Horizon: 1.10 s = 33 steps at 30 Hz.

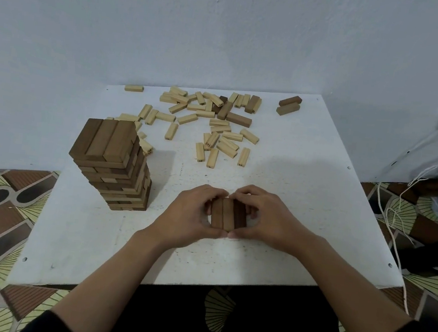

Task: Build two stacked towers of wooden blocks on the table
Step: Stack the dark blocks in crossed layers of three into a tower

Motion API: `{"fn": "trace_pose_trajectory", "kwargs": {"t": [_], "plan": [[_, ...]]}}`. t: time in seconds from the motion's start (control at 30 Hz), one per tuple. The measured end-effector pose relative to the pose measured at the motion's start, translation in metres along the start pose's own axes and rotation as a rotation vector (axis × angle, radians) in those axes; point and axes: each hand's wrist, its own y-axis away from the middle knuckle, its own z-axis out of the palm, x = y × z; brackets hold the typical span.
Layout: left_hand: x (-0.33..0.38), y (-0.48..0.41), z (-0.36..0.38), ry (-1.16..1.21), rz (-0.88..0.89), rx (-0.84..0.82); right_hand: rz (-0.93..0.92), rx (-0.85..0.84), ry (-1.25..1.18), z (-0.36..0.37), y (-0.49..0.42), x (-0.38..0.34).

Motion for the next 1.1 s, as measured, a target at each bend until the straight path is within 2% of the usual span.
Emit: {"fn": "trace_pose_trajectory", "kwargs": {"t": [0.17,0.83,1.0,1.1], "plan": [[-0.001,0.005,-0.004,0.011,-0.012,0.010,-0.005,-0.068,0.031,-0.002,-0.008,-0.006],[-0.002,0.024,-0.007,-0.021,-0.075,0.096,-0.092,-0.128,0.090,0.006,-0.020,-0.014],[-0.001,0.029,-0.011,0.032,-0.075,0.063,-0.035,-0.105,0.091,0.008,-0.013,-0.017],[-0.004,0.034,-0.015,0.063,-0.084,0.029,0.058,-0.072,0.042,0.011,-0.004,-0.019]]}}
